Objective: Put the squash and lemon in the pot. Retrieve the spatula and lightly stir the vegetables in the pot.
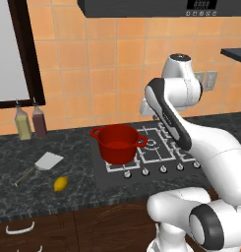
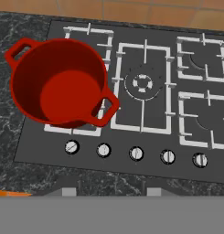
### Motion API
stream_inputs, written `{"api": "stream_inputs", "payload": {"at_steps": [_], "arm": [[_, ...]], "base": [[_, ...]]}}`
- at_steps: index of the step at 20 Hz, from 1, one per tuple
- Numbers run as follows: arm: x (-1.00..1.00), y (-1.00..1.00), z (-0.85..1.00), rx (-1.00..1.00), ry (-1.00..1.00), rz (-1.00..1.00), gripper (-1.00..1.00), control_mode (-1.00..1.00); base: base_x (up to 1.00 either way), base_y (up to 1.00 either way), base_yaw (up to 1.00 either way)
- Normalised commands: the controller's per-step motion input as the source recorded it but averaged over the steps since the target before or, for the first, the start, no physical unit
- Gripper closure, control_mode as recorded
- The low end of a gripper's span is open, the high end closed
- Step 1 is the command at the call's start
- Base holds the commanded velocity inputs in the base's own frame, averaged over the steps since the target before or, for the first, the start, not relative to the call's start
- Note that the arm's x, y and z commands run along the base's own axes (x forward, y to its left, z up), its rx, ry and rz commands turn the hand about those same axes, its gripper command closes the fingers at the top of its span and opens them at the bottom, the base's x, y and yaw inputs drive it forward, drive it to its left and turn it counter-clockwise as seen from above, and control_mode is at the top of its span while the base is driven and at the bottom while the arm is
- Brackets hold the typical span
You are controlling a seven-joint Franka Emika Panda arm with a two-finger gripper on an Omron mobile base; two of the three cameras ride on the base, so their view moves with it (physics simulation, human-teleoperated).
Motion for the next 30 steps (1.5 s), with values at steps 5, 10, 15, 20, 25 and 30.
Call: {"api": "stream_inputs", "payload": {"at_steps": [5,10,15,20,25,30], "arm": [[-0.04,-0.51,-0.2,0.04,0.0,0.0,-1.0,-1.0],[-0.39,-1.0,-0.58,0.17,0.0,-0.02,-1.0,-1.0],[-0.11,-1.0,-0.74,0.12,0.0,-0.12,-1.0,-1.0],[0.36,-0.91,-0.27,0.04,0.33,-0.29,-1.0,-1.0],[0.68,-0.83,-0.11,0.01,0.33,-0.23,-1.0,-1.0],[0.74,-1.0,-0.48,0.01,0.12,-0.24,-1.0,-1.0]], "base": [[0.0,0.0,0.0],[0.0,0.0,0.0],[0.0,0.0,0.0],[0.0,0.0,0.0],[0.0,0.0,0.0],[0.0,0.0,0.0]]}}
